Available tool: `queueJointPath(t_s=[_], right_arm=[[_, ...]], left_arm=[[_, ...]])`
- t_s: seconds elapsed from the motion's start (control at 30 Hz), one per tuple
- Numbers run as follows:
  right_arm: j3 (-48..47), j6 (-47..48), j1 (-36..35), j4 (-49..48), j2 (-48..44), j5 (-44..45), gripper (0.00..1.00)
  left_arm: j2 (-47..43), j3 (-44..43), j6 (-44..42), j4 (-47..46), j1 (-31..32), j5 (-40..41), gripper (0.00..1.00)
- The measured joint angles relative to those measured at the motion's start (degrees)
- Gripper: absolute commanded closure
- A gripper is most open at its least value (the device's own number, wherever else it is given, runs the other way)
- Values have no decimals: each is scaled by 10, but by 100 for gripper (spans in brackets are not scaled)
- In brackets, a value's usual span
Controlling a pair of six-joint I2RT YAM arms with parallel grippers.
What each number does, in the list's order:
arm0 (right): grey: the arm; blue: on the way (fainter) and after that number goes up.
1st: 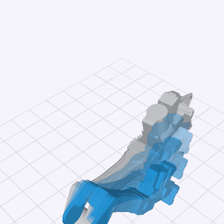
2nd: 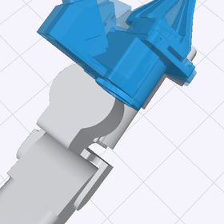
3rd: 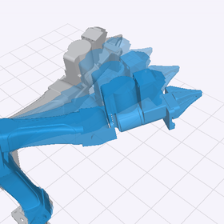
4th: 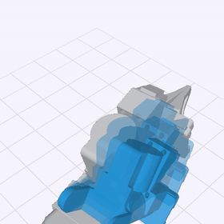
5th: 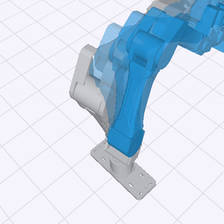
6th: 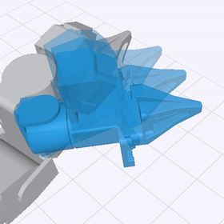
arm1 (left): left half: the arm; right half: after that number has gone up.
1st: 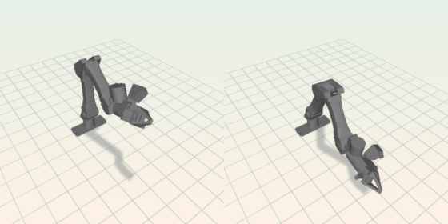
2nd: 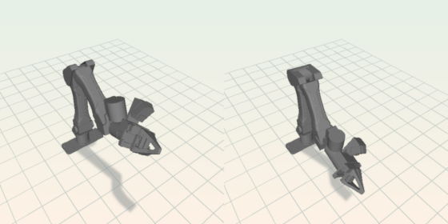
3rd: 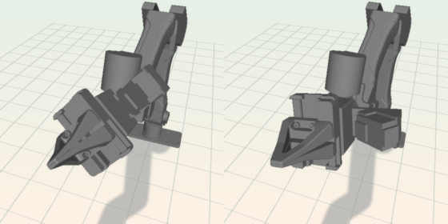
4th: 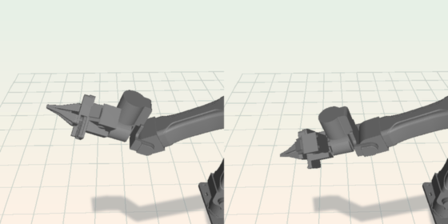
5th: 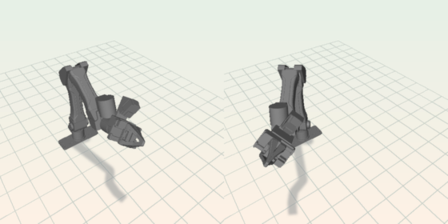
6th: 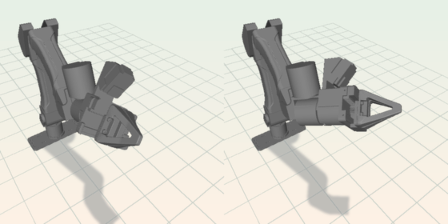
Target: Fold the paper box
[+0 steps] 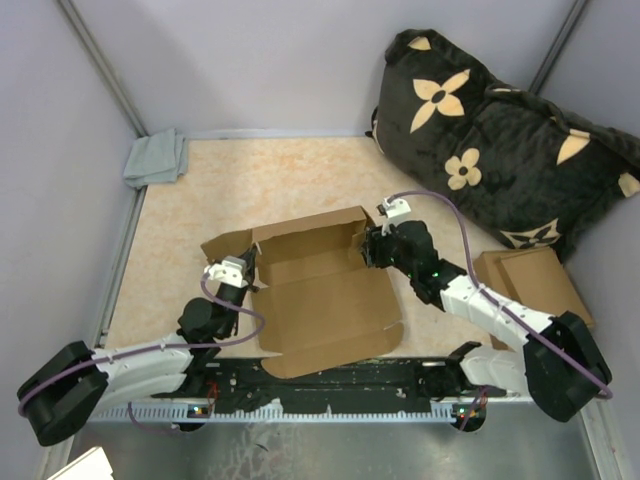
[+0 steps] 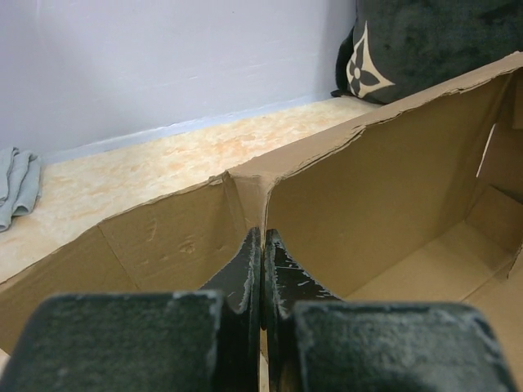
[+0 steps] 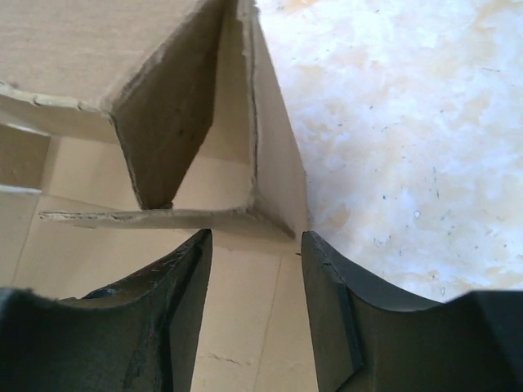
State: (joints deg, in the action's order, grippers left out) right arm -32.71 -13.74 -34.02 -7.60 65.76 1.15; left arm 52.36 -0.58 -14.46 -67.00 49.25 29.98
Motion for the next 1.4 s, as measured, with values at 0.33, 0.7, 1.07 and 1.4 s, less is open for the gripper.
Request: queueJointPath(t_s=[0.33,0.7,1.07,1.4], right_arm=[[46,-1,0,-52,-65,-6,36],[44,17,0,-14,-104,-27,28],[-5,38,0,21,-144,-20,31],[-43,52,0,28,-138,-8,57]], left_arm=[[-3,0,0,4,2,-1,100],[24,0,-4,3,2,-2,100],[27,-2,-4,3,2,-2,100],[32,-5,-4,4,2,-2,100]])
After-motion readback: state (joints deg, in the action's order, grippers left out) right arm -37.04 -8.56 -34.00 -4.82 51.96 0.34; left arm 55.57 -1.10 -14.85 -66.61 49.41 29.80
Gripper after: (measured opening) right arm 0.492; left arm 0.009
